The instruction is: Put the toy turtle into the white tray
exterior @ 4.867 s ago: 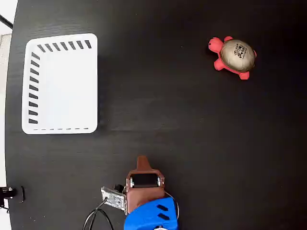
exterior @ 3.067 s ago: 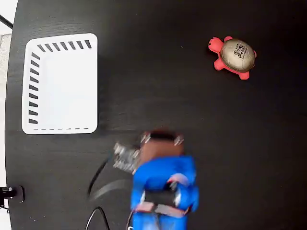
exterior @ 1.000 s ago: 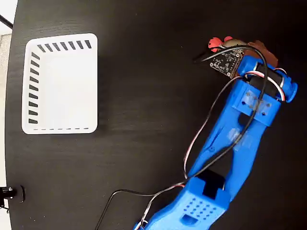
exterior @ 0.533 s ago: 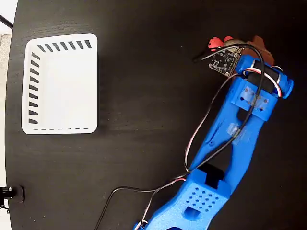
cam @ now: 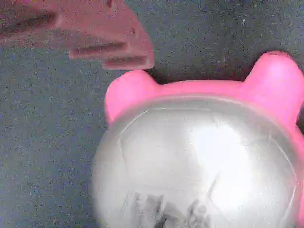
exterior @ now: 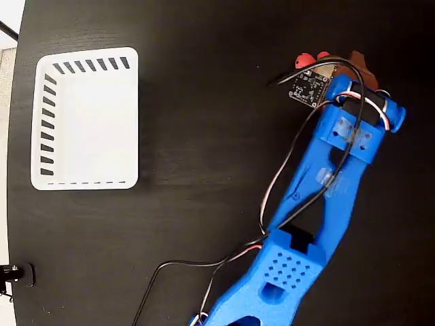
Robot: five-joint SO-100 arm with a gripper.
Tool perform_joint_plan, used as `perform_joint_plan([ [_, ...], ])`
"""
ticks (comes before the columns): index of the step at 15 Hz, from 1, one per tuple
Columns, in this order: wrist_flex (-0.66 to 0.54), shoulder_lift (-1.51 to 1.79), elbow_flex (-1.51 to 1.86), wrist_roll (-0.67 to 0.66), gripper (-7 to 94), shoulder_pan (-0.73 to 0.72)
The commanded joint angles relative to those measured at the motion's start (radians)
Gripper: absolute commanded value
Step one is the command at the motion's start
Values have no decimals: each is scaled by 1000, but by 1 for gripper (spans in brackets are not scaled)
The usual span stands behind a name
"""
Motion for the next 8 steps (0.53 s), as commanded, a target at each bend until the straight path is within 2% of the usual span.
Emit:
perform_joint_plan([
  [1,11,26,-86,-5,62,-5],
  [8,26,-60,-169,34,62,-28],
])
